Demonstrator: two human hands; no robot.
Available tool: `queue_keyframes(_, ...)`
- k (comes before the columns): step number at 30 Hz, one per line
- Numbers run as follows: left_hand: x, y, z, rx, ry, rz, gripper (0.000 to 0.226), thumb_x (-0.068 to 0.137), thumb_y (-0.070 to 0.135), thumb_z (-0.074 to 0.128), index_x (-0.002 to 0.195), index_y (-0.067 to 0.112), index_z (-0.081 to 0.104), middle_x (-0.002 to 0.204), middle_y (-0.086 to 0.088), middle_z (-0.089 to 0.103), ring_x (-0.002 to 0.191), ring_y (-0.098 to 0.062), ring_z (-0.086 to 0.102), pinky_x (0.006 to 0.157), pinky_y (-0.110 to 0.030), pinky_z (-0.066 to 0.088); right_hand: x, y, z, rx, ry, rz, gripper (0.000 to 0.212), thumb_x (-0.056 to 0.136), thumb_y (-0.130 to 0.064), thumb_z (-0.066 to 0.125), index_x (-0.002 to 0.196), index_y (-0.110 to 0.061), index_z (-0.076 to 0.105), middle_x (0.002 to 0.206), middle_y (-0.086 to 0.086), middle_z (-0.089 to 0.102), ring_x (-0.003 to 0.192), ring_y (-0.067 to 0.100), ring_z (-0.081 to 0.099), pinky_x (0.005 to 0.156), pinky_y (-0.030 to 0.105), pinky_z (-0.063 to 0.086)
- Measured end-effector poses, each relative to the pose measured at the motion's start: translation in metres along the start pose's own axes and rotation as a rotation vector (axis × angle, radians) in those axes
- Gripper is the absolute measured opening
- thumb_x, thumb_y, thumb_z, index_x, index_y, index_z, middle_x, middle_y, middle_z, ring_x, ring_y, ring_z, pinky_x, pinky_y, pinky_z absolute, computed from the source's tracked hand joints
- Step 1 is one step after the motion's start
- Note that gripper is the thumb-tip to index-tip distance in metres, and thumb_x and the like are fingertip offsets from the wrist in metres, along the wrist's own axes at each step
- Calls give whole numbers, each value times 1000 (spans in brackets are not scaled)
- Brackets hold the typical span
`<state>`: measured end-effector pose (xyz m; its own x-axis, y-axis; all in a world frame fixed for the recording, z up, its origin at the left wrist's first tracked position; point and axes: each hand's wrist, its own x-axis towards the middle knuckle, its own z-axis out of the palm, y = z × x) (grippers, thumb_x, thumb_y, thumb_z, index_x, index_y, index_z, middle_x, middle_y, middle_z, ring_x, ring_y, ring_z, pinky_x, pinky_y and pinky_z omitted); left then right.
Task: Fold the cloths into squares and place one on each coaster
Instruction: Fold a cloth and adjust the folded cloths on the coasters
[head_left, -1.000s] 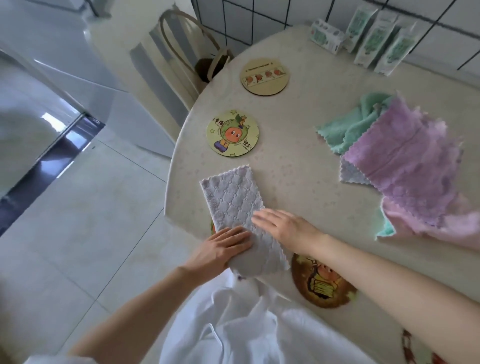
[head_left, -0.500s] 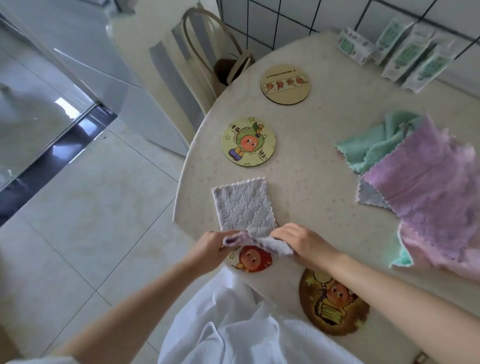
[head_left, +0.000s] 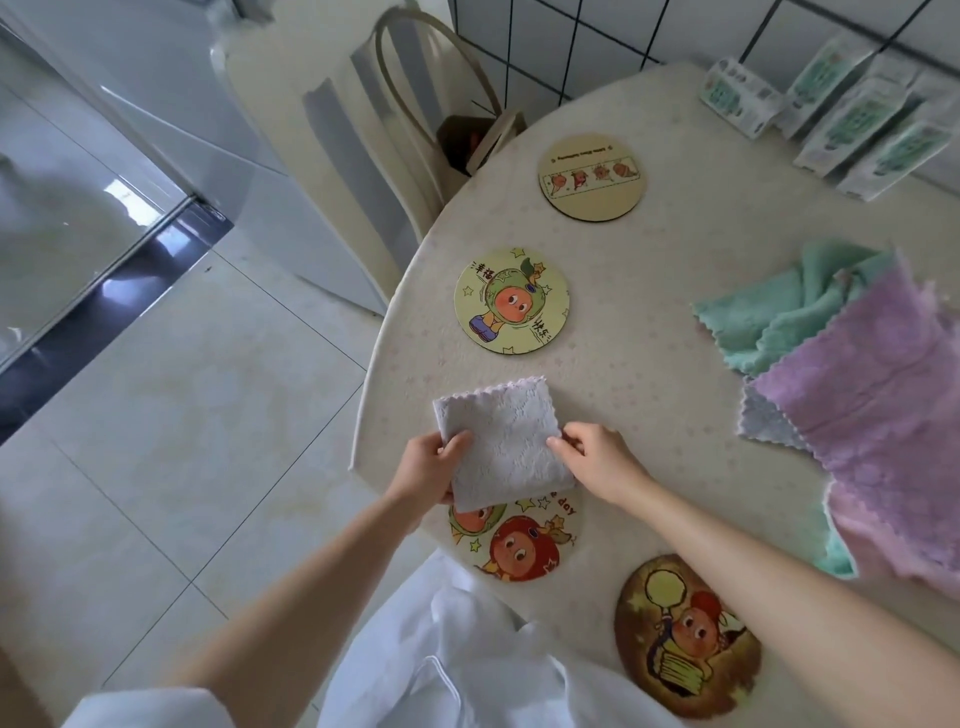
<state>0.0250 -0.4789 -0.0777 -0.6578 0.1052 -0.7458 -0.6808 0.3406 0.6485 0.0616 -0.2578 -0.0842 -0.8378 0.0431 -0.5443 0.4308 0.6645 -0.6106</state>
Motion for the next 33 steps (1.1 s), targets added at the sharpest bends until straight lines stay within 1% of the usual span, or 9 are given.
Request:
queue_keyframes(8, 5, 3, -1, -54, 72, -67, 27, 95, 34, 54, 95, 9, 65, 92, -12, 70, 74, -26, 71, 59, -42, 60, 6, 0, 6, -68, 49, 74, 41, 93, -39, 49, 61, -18, 35, 54, -3, 39, 51, 14, 38, 53, 28, 29)
queue_keyframes(11, 4, 2, -7, 240, 257, -8, 30, 92, 41, 56, 92, 12, 61, 87, -4, 71, 64, -20, 69, 59, -39, 60, 6, -5, 6, -99, 61, 106, 40, 94, -39, 48, 61, -18, 36, 56, -3, 41, 54, 16, 41, 53, 29, 31)
queue_keyframes(15, -1, -15, -14, 920, 477, 561, 34, 91, 42, 52, 118, 20, 53, 103, 7, 57, 89, -17, 56, 72, -36, 52, -4, -13, 11, -235, 159, 115, 29, 94, -48, 43, 87, -20, 47, 75, -4, 57, 66, 19, 56, 55, 30, 42)
queue_keyframes(17, -2, -22, -8, 1075, 368, 843, 43, 93, 43, 45, 129, 20, 50, 120, 0, 57, 108, -21, 53, 86, -40, 51, -10, -18, 18, -283, 225, 102, 38, 92, -54, 44, 109, -20, 43, 97, -4, 58, 78, 19, 59, 59, 30, 47)
queue_keyframes(19, 2, -33, 0, 1201, 201, 955, 49, 96, 42, 41, 140, 23, 42, 141, 0, 48, 132, -25, 42, 106, -47, 40, -13, -21, 26, -305, 254, 82, 55, 88, -58, 47, 123, -18, 35, 115, 1, 53, 90, 20, 58, 64, 31, 49)
queue_keyframes(22, 7, -44, 4, 1297, 105, 904, 54, 98, 47, 29, 149, 29, 25, 156, 4, 25, 146, -25, 16, 117, -50, 18, -15, -22, 34, -353, 264, 75, 65, 85, -59, 52, 129, -16, 30, 124, 6, 49, 99, 22, 55, 69, 33, 51)
queue_keyframes(25, 8, -48, -2, 1326, 120, 810, 57, 97, 52, 22, 151, 33, 16, 158, 6, 16, 147, -24, 8, 116, -53, 14, -15, -21, 32, -360, 259, 82, 61, 85, -54, 56, 126, -14, 34, 124, 6, 49, 99, 22, 56, 69, 34, 52)
queue_keyframes(29, 3, -49, -7, 1265, 200, 727, 54, 97, 46, 26, 149, 31, 25, 157, 5, 21, 146, -24, 13, 116, -51, 16, -15, -22, 29, -306, 257, 95, 50, 86, -46, 60, 117, -13, 41, 117, 7, 52, 93, 22, 56, 69, 35, 52)
queue_keyframes(33, -4, -50, -7, 1097, 297, 639, 51, 95, 33, 49, 144, 22, 40, 152, -1, 34, 140, -32, 30, 110, -48, 30, -18, -22, 28, -213, 237, 135, 43, 88, -38, 61, 116, -11, 45, 115, 7, 52, 92, 22, 56, 73, 35, 52)
